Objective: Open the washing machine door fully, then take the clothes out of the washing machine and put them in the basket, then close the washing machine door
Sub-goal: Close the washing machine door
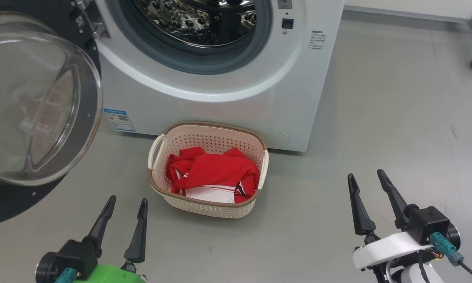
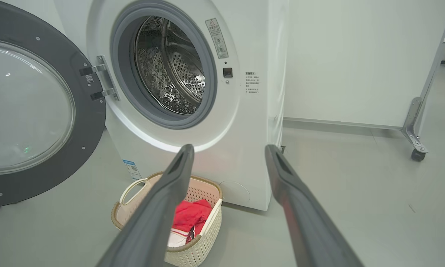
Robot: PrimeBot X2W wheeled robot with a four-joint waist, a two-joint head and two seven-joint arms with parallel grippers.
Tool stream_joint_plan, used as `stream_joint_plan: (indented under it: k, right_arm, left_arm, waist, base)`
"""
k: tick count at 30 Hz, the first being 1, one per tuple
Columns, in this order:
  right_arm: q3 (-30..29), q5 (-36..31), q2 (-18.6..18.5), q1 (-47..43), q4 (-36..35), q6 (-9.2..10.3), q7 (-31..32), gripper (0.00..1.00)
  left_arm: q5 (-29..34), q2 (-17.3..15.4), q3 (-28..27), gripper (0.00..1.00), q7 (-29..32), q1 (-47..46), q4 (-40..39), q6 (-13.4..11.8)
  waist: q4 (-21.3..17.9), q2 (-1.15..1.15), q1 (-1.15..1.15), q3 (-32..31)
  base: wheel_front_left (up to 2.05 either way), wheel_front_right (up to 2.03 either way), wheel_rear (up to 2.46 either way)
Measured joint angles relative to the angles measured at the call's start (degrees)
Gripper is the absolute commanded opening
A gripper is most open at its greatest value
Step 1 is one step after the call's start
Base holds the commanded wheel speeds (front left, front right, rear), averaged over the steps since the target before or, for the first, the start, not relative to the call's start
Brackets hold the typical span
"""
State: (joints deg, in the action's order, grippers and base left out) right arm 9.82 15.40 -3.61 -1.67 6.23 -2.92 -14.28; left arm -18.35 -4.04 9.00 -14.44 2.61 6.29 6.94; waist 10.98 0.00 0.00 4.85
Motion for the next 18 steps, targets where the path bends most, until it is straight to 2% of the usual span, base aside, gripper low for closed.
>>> stream_joint_plan:
  k: [18]
  right_arm:
    - [1.41,0.01,0.03,-1.2,1.2,-1.07,0.0,1.0]
  left_arm:
    - [2.03,0.14,-2.65,1.0,0.0,0.26,0.71,-0.01]
  waist:
    - [12.58,0.0,0.0,-2.42]
  base:
    - [0.0,0.0,0.0]
